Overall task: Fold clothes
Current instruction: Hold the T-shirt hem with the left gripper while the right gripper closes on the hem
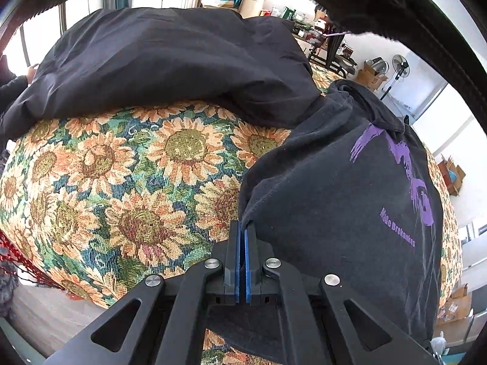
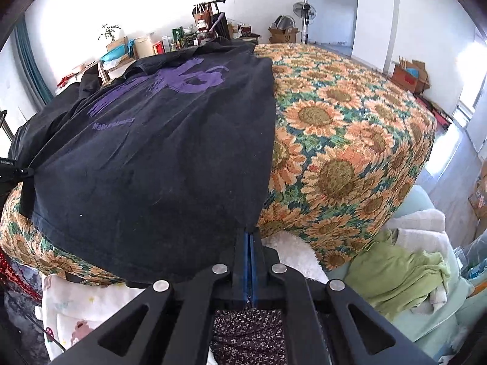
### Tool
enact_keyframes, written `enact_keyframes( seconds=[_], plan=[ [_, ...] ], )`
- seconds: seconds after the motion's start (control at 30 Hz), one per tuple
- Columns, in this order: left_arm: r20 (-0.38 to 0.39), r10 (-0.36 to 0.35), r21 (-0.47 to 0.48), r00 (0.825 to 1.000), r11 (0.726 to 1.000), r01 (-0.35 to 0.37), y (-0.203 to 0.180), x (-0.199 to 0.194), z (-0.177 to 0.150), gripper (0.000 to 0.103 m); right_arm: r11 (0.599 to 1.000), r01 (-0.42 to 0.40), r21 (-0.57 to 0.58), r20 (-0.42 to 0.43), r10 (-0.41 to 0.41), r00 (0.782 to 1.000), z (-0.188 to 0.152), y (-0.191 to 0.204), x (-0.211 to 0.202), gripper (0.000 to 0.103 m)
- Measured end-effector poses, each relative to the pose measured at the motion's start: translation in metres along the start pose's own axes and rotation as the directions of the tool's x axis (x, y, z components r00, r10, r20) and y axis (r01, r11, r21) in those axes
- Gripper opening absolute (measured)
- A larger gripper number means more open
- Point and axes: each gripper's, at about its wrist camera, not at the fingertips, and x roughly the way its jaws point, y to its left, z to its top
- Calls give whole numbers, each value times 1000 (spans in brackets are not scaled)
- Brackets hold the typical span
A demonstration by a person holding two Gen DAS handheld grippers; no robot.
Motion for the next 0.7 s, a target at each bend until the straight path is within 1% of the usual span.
enact_keyframes(
  seconds=[0.13, 0.33, 0.37, 0.4, 0.43, 0.5, 0.57, 0.63, 0.67, 0.7],
  plan=[
    [-2, 12, 6, 1000, 1000, -12, -2, 1, 0, 2, 1000, 14, -19, 4, -14, 1000, 2, 3, 1, 2],
    [-12, 26, 13, 1000, 1000, -26, -4, 3, -1, 2, 1000, 14, -20, -4, -14, 1000, 1, 1, 5, 6],
    [-15, 28, 15, 1000, 1000, -28, -4, 3, -1, 2, 1000, 16, -18, -5, -16, 1000, 1, 1, 6, 16],
    [-17, 30, 16, 999, 999, -30, -4, 4, -1, 2, 1000, 18, -10, -5, -18, 1000, 1, 1, 6, 28],
    [-20, 31, 17, 999, 999, -30, -4, 4, -1, 2, 1000, 20, -3, -1, -20, 1000, 2, 0, 6, 42],
    [-28, 33, 19, 999, 999, -32, -4, 6, -1, 2, 1000, 28, 3, 17, -28, 999, 3, 0, 3, 43],
    [-36, 30, 18, 999, 999, -29, -3, 8, -2, 2, 999, 41, 3, 31, -41, 999, 4, 1, 1, 56],
    [-43, 23, 18, 999, 1000, -23, -2, 9, -2, 2, 1000, 19, 8, 44, -19, 999, 6, 1, -2, 58],
    [-47, 19, 17, 999, 1000, -18, -2, 10, -3, 2, 1000, 2, 13, 48, -3, 999, 7, 1, -3, 62],
    [-53, 11, 16, 999, 1000, -10, -1, 10, -3, 2, 1000, -14, 20, 47, 13, 999, 7, 0, -3, 64]
  ],
)
